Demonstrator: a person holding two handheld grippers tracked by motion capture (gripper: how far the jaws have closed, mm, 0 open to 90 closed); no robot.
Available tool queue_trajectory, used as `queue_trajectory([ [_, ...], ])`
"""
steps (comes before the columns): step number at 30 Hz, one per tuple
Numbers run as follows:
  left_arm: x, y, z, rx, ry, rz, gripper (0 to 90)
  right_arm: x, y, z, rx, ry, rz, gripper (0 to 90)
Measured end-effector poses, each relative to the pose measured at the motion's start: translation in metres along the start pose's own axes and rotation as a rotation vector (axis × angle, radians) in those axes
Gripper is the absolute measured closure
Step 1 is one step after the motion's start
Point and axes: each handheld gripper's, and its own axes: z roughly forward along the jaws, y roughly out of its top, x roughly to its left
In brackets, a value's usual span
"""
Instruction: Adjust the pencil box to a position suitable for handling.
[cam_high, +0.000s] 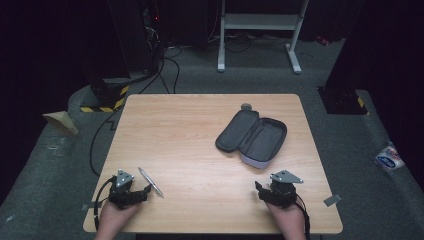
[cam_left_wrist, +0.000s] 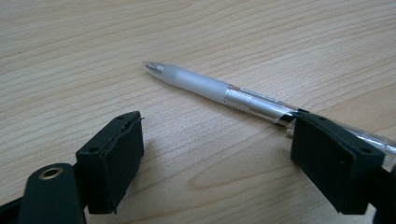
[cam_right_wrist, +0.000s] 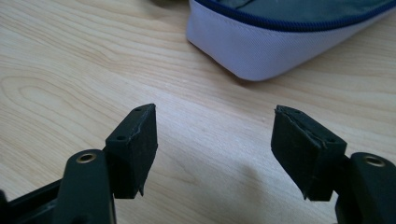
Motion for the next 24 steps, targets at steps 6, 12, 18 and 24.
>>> queue_trajectory([
  [6,0.000,0.000,0.000,0.000,0.000,0.000,17.3,-0.001,0.005,0.002,-0.001,0.012,-0.001,32.2],
  [12,0.000,0.000,0.000,0.000,0.000,0.000,17.3,-0.003,0.013,0.002,-0.025,0.015,-0.001,33.1],
  [18,0.000,0.000,0.000,0.000,0.000,0.000,17.3,-0.003,0.025,0.002,-0.036,0.018,-0.005,33.2],
  [24,0.000,0.000,0.000,0.001,-0.001,0.001,17.3,-0.004,0.037,0.003,-0.055,0.018,-0.011,35.1],
])
